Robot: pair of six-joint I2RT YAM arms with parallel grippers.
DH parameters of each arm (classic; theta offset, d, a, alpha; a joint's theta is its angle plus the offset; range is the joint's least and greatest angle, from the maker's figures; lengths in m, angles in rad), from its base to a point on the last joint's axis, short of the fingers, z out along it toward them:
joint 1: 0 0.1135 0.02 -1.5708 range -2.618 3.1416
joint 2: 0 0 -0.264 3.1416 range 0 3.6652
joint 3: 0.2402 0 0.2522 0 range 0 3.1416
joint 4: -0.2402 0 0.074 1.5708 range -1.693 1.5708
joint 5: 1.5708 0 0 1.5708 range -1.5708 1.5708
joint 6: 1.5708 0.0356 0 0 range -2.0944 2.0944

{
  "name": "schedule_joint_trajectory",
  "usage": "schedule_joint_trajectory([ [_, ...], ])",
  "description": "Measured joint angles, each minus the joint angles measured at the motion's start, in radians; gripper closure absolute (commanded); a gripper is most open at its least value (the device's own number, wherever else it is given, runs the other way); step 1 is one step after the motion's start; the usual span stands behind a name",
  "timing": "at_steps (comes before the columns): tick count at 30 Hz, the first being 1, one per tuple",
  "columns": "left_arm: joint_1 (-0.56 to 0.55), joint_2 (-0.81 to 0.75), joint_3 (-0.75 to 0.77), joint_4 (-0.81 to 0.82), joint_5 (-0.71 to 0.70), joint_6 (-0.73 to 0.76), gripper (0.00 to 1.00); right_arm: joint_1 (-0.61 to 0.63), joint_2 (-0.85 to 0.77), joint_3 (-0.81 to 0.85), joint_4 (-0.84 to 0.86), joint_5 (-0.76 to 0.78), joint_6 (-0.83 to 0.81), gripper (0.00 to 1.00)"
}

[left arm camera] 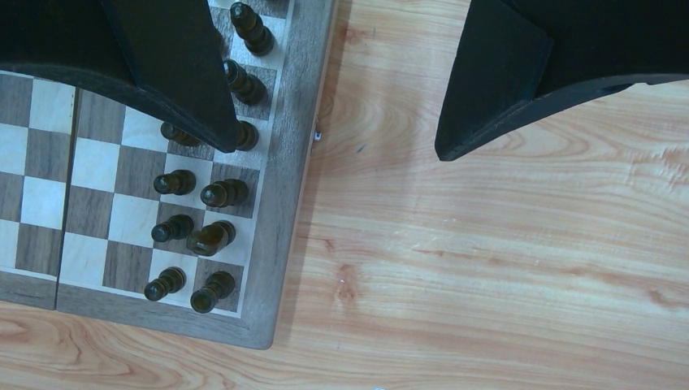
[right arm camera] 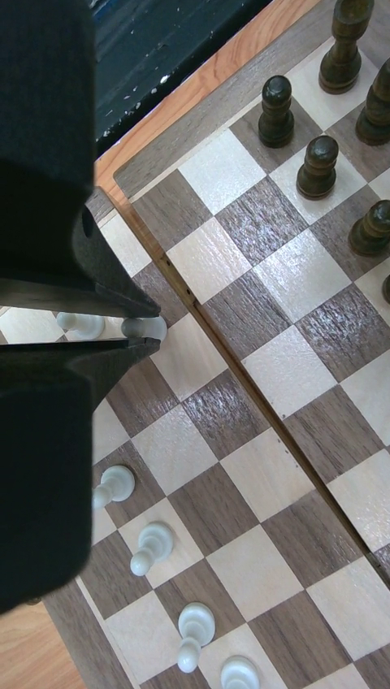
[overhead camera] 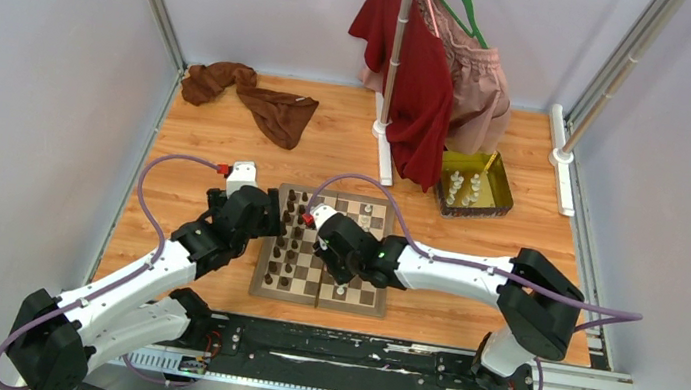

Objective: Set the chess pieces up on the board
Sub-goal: Pick up the chess piece from the storage box.

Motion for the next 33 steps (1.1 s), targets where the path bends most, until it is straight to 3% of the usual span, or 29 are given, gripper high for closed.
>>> schedule_joint_trajectory([
  [4,0.0,0.0,0.0,0.0,0.0,0.0,0.0,0.0,0.004,-0.002,0.0,-0.001,0.0,0.81],
  [9,0.0,0.0,0.0,0.0,0.0,0.0,0.0,0.0,0.005,-0.004,-0.001,-0.001,0.004,0.93],
  [15,0.0,0.0,0.0,0.0,0.0,0.0,0.0,0.0,0.005,-0.004,-0.002,0.0,0.005,1.0],
  [33,0.0,0.012,0.0,0.002,0.0,0.0,0.0,0.0,-0.118,-0.004,-0.099,0.093,0.006,1.0],
])
